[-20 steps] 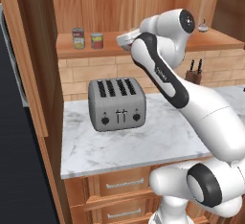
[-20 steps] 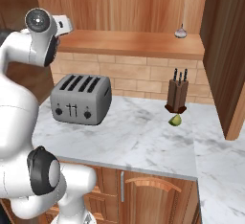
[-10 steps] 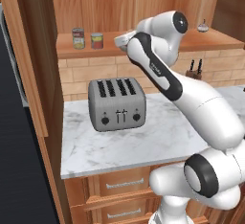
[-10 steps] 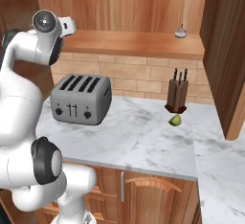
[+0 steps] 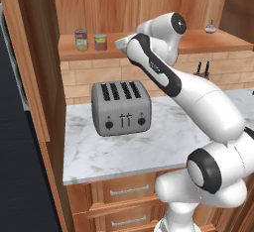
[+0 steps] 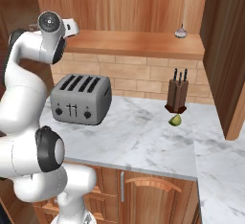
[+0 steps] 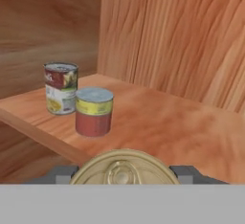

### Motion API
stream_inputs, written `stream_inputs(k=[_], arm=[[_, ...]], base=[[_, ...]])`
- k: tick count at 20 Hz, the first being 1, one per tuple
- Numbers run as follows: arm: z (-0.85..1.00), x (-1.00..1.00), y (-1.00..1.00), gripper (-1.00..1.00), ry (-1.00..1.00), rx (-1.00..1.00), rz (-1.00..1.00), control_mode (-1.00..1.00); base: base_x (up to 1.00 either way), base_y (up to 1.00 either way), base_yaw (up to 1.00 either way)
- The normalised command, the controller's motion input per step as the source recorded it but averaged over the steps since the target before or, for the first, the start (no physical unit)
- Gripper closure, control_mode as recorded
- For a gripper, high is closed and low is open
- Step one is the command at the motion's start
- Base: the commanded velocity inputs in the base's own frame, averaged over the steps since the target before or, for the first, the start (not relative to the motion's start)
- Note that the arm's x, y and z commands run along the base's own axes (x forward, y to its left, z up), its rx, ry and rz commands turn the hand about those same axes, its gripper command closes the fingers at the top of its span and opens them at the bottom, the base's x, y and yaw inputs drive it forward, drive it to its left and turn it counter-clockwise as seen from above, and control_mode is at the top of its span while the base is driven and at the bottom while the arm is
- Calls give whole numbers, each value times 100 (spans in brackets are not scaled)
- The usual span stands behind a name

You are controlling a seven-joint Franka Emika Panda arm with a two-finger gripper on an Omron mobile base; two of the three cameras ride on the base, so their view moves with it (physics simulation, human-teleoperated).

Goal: Pick the cans from the counter and place them in their designated side in the cabinet.

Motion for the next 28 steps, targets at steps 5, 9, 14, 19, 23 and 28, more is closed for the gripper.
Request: stream_inputs(k=[5, 9, 14, 19, 23, 28], arm=[[-6, 26, 8, 100, 1, -2, 0, -100], [-3, 22, 10, 100, 0, -1, 0, -100], [-6, 26, 13, 100, 0, -1, 0, -100], [-2, 25, 10, 100, 0, -1, 0, -100], [-1, 26, 7, 100, 0, -1, 0, -100], [-10, 24, 6, 100, 1, -2, 0, -100]], base=[[0, 0, 0], [0, 0, 0], [0, 0, 0], [0, 0, 0], [0, 0, 0], [0, 0, 0]])
